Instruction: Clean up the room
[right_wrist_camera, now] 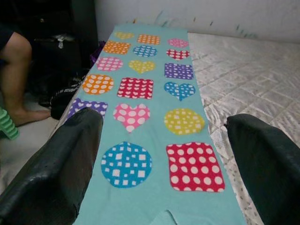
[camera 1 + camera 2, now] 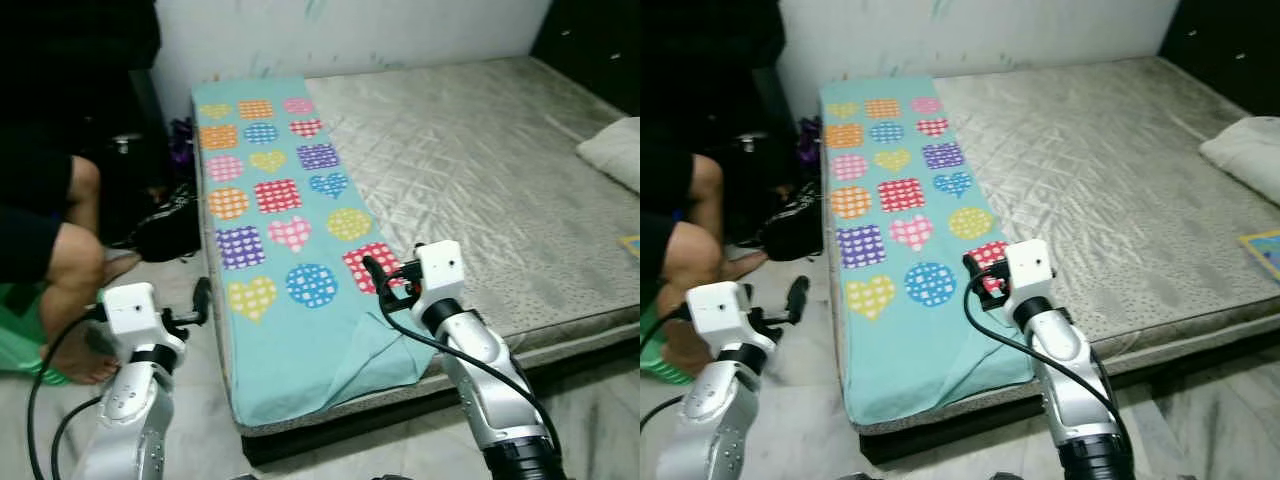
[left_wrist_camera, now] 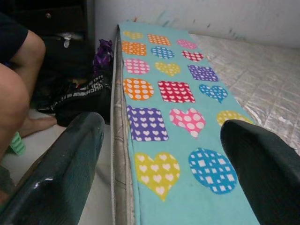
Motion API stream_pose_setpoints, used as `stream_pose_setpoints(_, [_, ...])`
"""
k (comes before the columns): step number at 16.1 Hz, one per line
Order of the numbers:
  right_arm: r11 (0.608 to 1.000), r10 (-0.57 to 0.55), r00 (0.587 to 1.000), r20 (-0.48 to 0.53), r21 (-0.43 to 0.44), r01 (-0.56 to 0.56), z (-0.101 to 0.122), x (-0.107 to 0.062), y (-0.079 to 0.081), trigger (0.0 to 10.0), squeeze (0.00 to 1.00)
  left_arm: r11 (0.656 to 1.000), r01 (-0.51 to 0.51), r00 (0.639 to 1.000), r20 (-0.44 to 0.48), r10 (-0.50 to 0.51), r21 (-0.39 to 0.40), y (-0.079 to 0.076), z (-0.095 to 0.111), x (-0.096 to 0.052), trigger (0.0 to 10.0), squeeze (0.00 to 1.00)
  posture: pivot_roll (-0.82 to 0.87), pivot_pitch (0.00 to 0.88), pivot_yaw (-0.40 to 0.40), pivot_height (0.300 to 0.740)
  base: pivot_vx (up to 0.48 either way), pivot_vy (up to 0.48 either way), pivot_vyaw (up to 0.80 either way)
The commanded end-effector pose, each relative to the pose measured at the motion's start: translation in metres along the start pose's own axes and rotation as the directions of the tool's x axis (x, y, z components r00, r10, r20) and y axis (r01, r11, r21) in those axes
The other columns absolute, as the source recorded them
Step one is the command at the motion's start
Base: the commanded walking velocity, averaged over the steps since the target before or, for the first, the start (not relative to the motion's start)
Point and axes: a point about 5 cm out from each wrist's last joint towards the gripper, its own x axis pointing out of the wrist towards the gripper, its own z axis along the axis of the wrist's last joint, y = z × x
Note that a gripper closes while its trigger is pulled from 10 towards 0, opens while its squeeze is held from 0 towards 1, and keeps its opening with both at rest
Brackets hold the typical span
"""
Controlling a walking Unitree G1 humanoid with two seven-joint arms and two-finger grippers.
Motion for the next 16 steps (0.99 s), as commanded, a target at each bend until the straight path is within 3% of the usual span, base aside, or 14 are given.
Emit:
stream_pose_setpoints(1, [1.0, -0.016, 1.0, 0.004, 0.005, 0.016, 0.002, -0.0017, -0.0045, 10.0, 0.0, 1.0, -0.005, 1.0, -0.019, 0.005, -0.004, 0.0005, -0.0027, -0.0002, 10.0, 0.0, -0.14, 0.108, 0.024, 0.74, 0.0, 0.0, 0.0])
stream_pose_setpoints(10, [1.0, -0.014, 1.0, 0.011, 0.015, 0.014, 0.0024, -0.0052, -0.0055, 10.0, 0.0, 1.0, -0.005, 1.0, -0.027, 0.005, 0.005, 0.0025, -0.0027, 0.0013, 10.0, 0.0, -0.14, 0.116, 0.028, 0.735, 0.0, 0.0, 0.0])
stream_pose_setpoints(16, [1.0, -0.002, 1.0, 0.008, 0.016, 0.002, 0.0003, -0.0081, -0.0035, 10.0, 0.0, 1.0, -0.004, 1.0, -0.025, 0.005, 0.018, 0.0039, -0.0013, 0.0016, 10.0, 0.0, -0.14, 0.123, 0.033, 0.655, 0.0, 0.0, 0.0])
